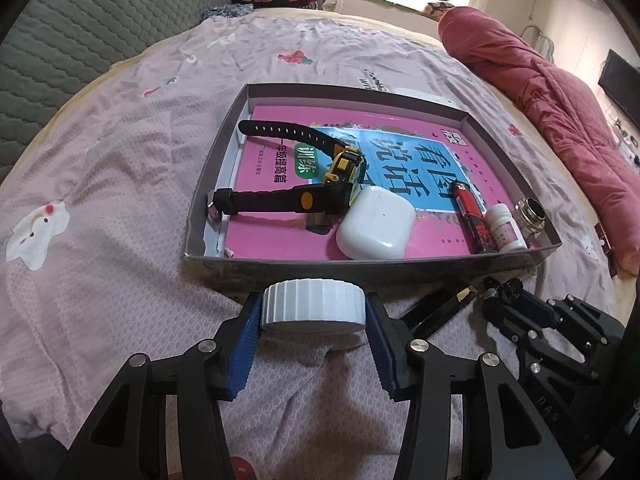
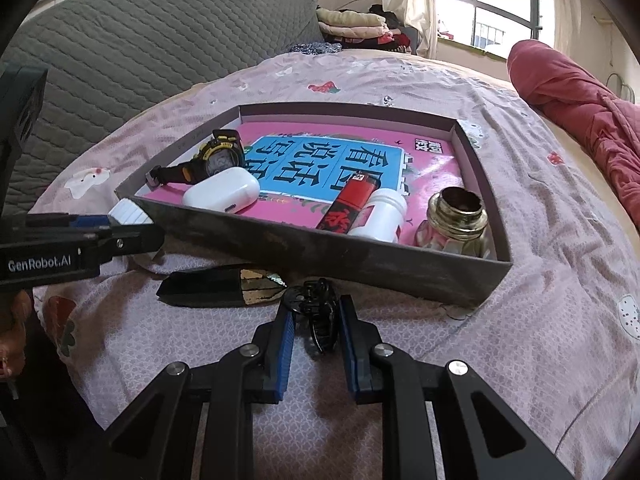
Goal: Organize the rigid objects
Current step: 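Grasp the black keys with the right tool while the left tool grasps the white jar lid, then lift the keys over the tray with the right tool while the left tool carries the jar lid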
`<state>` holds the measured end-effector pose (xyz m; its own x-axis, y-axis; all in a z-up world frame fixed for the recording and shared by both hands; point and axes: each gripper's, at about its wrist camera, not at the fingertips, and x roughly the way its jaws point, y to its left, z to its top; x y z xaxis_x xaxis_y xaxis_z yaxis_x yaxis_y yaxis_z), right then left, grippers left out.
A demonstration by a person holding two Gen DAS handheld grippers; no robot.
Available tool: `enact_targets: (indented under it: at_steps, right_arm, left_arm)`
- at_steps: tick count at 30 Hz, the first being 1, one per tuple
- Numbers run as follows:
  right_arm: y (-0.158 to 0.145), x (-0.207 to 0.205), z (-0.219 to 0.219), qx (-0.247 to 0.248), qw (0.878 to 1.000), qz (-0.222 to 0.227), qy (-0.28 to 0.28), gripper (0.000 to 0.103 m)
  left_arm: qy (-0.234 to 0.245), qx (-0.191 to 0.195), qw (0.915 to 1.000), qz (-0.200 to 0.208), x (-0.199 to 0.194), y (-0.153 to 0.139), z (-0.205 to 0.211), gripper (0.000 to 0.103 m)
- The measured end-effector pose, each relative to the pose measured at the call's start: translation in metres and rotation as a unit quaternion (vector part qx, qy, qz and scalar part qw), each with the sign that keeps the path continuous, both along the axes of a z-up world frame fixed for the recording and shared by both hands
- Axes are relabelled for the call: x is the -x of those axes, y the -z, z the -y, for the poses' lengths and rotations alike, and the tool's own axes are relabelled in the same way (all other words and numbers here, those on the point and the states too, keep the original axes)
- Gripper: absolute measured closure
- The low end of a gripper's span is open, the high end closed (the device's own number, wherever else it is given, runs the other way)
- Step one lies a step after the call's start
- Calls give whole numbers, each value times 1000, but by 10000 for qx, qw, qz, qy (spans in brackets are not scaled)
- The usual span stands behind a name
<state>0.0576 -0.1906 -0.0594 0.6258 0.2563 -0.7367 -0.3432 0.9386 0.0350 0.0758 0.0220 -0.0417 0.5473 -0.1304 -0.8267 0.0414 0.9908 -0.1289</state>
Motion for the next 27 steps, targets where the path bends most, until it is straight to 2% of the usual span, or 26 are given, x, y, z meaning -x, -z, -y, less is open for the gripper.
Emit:
enact_targets:
  at_steps: [27]
  right_arm:
    - [-31,20,9,-127,9995,285,103,81]
  left_arm:
    - [157,38,9993,349,23,-27,3,51]
